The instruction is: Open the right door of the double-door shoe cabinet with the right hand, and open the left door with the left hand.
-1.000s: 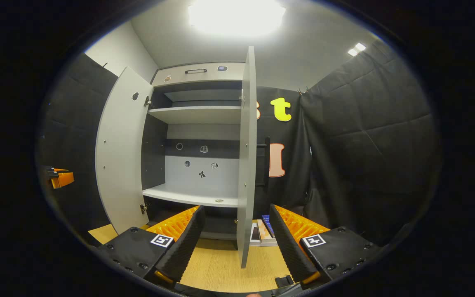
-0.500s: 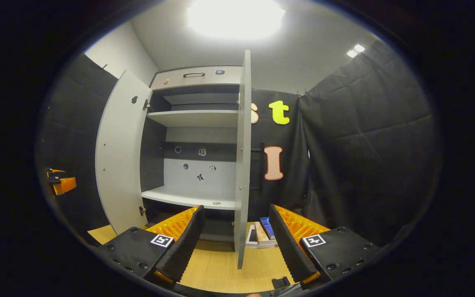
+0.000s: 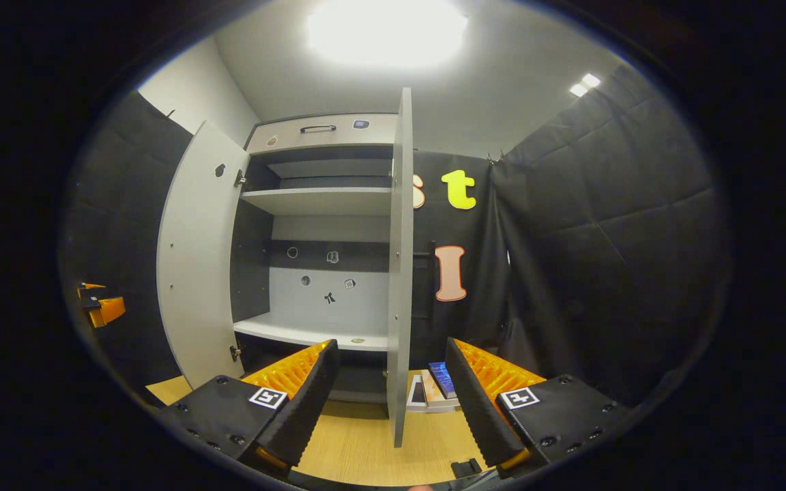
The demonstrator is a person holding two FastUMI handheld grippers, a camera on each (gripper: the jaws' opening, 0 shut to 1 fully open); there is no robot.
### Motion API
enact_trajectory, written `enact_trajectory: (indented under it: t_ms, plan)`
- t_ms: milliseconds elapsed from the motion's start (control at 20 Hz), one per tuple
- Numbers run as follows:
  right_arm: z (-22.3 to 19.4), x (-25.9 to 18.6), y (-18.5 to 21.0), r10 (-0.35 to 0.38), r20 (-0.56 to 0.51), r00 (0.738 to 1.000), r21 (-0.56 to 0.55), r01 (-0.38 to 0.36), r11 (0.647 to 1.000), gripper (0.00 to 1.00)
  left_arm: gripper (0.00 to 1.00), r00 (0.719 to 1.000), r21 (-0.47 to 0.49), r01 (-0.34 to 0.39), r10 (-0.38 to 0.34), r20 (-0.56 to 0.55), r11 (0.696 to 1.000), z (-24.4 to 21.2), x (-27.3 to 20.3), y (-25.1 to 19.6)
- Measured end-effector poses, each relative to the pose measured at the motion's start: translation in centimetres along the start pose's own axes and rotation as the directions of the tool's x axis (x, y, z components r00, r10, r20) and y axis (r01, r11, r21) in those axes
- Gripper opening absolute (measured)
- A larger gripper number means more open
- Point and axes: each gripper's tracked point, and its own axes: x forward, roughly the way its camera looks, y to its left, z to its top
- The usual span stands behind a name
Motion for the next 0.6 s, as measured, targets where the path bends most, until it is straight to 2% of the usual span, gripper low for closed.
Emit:
enact_trajectory:
  t_ms: [600]
  plan:
    - [0.33,-0.12,0.28,-0.014,0.01,1.0,0.008,0.014,1.0,0.98,0.89,1.0,-0.015,-0.004,0.004,0.006,1.0,0.13,0.18,0.7]
